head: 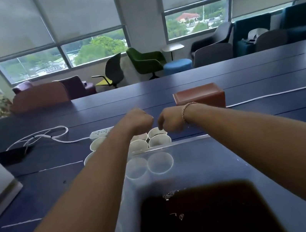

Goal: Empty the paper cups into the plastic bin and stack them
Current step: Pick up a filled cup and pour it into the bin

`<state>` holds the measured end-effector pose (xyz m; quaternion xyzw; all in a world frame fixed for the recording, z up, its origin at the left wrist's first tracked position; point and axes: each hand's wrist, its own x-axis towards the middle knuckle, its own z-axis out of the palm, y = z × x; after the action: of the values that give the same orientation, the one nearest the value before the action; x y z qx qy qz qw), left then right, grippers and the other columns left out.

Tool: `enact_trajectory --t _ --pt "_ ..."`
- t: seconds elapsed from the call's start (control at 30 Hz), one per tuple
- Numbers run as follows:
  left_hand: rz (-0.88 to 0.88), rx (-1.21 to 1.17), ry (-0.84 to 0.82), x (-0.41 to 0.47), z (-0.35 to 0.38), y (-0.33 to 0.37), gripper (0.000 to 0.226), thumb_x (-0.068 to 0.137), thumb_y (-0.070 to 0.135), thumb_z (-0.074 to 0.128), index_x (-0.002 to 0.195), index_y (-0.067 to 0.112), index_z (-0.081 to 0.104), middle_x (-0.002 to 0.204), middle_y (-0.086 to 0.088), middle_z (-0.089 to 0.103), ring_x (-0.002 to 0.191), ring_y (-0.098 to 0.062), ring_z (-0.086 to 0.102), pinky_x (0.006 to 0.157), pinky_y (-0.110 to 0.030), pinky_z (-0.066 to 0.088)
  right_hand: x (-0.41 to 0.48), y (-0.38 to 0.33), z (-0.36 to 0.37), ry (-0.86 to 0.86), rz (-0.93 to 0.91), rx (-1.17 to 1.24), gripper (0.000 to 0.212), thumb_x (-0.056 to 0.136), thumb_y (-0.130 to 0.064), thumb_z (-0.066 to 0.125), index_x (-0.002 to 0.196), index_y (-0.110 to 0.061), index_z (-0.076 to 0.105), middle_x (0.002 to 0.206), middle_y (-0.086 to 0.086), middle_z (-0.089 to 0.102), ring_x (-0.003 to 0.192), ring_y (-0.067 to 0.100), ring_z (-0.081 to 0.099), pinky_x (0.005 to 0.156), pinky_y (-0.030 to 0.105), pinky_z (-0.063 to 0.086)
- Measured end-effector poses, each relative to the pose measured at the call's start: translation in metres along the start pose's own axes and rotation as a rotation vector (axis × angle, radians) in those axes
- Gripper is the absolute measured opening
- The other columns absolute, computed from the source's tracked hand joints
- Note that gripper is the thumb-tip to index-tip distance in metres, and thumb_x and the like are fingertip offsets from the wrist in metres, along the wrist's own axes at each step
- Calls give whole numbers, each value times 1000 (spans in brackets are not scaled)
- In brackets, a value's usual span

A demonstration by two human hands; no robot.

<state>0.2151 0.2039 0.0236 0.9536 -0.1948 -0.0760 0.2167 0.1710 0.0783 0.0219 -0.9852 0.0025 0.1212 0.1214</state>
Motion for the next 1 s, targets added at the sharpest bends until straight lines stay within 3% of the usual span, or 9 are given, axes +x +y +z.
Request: enact_trajectory --t 0.07,0.13,0.23,0.4,0.53,0.77,0.87,0.97,1.0 --pt "-34 -18 7 12 3 -5 22 95 15 49 96 2 66 99 -14 65 82 -26 55 78 -34 49 17 0 4 -98 19 -142 35 89 -3 41 112 -6 68 112 10 68 89 25 63 67 23 55" --pt "-47 -15 4 19 6 -7 25 95 17 49 105 4 68 99 -13 62 85 -26 54 76 -31 46 32 3 8 -173 58 -256 26 87 -1 41 91 -1 67 97 16 68 68 26 60 48 23 48" --pt "-26 35 -28 33 12 -16 30 94 20 50 111 5 69 111 -8 68 96 -25 61 85 -34 51 47 8 7 -272 83 -323 26 91 0 39 69 -4 52 76 12 56 56 24 56 48 32 43" --pt "-35 28 -39 50 18 -28 29 91 23 52 109 9 71 114 -6 70 103 -24 65 94 -41 54 64 14 11 -375 82 -218 26 99 -7 45 122 -4 56 112 8 54 86 25 60 45 27 51" --pt "-34 35 -49 60 20 -29 29 92 21 51 110 7 70 114 -8 69 103 -25 64 93 -39 54 73 15 18 -367 105 -215 14 96 -6 43 98 -5 58 86 3 54 72 16 58 76 41 57" --pt "-19 162 -75 64 14 -25 32 84 26 49 103 13 70 110 -3 70 98 -23 66 89 -40 56 75 17 15 -322 111 -317 25 96 -14 46 71 -13 44 74 5 43 61 22 49 80 39 53" --pt "-17 156 -51 63 8 -21 31 86 26 50 105 12 70 112 -5 70 99 -23 65 88 -38 54 67 17 8 -295 91 -395 27 99 -19 46 76 -4 46 71 7 45 57 21 48 76 36 56" --pt "-2 153 -48 60 9 -16 30 87 27 50 103 11 70 110 -6 70 97 -23 65 87 -39 55 57 20 -5 -247 63 -479 19 100 -21 48 96 -4 54 74 7 51 57 21 48 56 24 51" --pt "-5 151 -50 59 11 -15 29 87 27 50 100 11 70 108 -6 70 94 -23 65 86 -40 55 51 22 -11 -246 63 -475 22 98 -21 50 103 -3 60 83 10 59 63 23 50 61 27 52"
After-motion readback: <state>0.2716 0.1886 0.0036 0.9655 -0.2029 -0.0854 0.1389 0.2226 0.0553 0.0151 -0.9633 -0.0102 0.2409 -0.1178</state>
